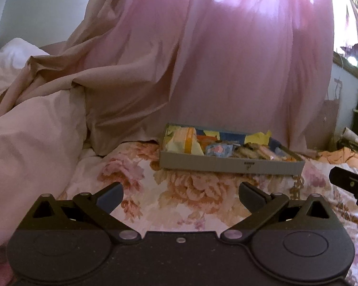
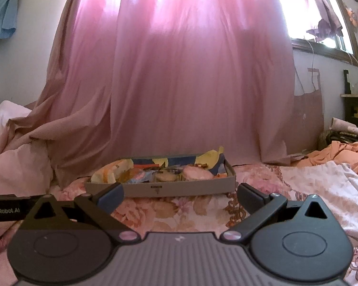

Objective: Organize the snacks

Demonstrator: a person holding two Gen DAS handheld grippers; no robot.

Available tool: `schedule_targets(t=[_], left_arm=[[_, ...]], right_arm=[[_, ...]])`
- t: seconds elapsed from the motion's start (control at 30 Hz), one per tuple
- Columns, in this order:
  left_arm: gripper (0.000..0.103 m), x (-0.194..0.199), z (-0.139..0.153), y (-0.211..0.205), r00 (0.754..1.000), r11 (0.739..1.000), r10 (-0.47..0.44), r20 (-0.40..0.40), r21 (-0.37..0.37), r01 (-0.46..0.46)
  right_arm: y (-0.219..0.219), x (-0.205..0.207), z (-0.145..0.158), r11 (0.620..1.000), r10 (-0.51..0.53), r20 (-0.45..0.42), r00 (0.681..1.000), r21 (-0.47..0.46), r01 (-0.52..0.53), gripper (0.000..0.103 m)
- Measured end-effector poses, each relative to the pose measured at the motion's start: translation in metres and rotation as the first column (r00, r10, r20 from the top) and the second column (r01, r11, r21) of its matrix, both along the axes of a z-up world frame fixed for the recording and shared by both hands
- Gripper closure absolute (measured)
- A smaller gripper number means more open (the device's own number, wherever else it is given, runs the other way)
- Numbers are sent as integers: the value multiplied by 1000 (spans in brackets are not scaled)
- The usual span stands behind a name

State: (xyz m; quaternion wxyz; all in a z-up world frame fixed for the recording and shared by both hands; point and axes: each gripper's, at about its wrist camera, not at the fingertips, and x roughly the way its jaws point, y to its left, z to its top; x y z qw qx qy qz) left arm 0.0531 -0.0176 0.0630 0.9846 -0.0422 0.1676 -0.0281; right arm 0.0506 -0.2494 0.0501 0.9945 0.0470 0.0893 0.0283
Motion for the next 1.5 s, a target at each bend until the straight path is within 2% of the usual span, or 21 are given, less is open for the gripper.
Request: schedule_targets(t=[0.37,1.5], left_arm=[[1,-11,-13,2,999,999,-14,-43,28,15],[1,-11,-47,9,998,992,10,-61,124,-3]], right_arm=[[7,-10,-11,1000,1,-38,999,-7,-1,0],[20,-2,-53,995,-13,-110,994,-103,2,0]])
